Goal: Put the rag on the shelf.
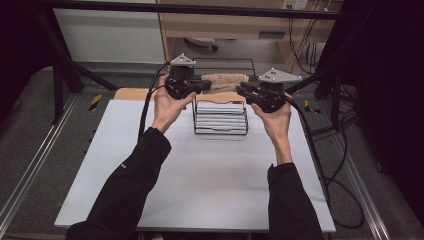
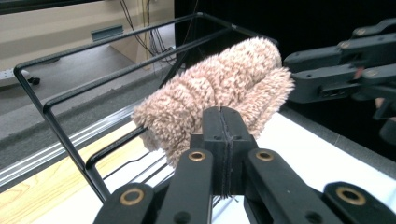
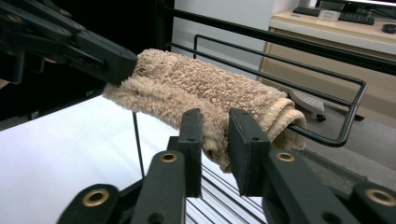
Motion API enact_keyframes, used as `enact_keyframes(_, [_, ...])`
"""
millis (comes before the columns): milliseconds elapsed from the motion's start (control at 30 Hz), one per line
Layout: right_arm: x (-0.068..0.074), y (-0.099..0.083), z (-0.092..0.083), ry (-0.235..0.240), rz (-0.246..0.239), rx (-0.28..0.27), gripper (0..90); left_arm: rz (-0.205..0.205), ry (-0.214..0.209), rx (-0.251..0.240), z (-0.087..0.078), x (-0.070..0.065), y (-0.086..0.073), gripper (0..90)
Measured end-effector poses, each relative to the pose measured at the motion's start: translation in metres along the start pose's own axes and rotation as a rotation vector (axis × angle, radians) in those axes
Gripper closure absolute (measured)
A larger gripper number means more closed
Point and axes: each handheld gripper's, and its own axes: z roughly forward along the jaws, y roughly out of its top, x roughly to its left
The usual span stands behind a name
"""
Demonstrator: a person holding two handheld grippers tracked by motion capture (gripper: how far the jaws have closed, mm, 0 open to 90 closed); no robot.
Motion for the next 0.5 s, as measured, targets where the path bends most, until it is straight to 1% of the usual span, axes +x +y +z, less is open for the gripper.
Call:
enact_keyframes(67, [0.000,0.001,-0.003,0.015,0.009,-0.011,67.6,0.003,0.002,0.004,0.002,0.000,-0.002,89.6])
enact_keyframes(133, [0.000,0.002,-0.004,0.012,0.012,-0.019,67.7,0.012,0.009,0.012,0.004,0.000,-0.004,89.6])
enact_keyframes(167, [-0.001,0.003,-0.004,0.022,0.026,-0.027,70.1,0.015,0.012,0.015,0.004,0.000,-0.005,89.6])
enact_keyframes(200, [-0.001,0.003,-0.004,0.022,0.026,-0.027,70.1,0.021,0.015,0.020,0.005,0.000,-0.007,89.6])
enact_keyframes(267, [-0.001,0.002,-0.002,0.036,0.036,-0.006,78.8,0.030,0.020,0.019,0.007,0.000,-0.009,89.6])
enact_keyframes(333, [0.001,-0.001,0.002,0.034,0.032,0.038,85.4,0.033,0.021,0.018,0.008,0.000,-0.011,89.5])
enact_keyframes(400, [0.001,-0.004,0.006,0.028,0.027,0.067,88.9,0.038,0.027,0.022,0.009,0.000,-0.013,89.5])
enact_keyframes(433, [0.000,-0.007,0.009,0.023,0.049,0.075,90.0,0.040,0.030,0.022,0.010,0.001,-0.015,89.5])
enact_keyframes(467, [0.000,-0.007,0.009,0.023,0.049,0.075,90.0,0.042,0.033,0.024,0.011,0.001,-0.016,89.5])
enact_keyframes(500, [-0.003,-0.011,0.012,0.008,0.074,0.086,90.0,0.044,0.035,0.024,0.011,0.001,-0.016,89.4])
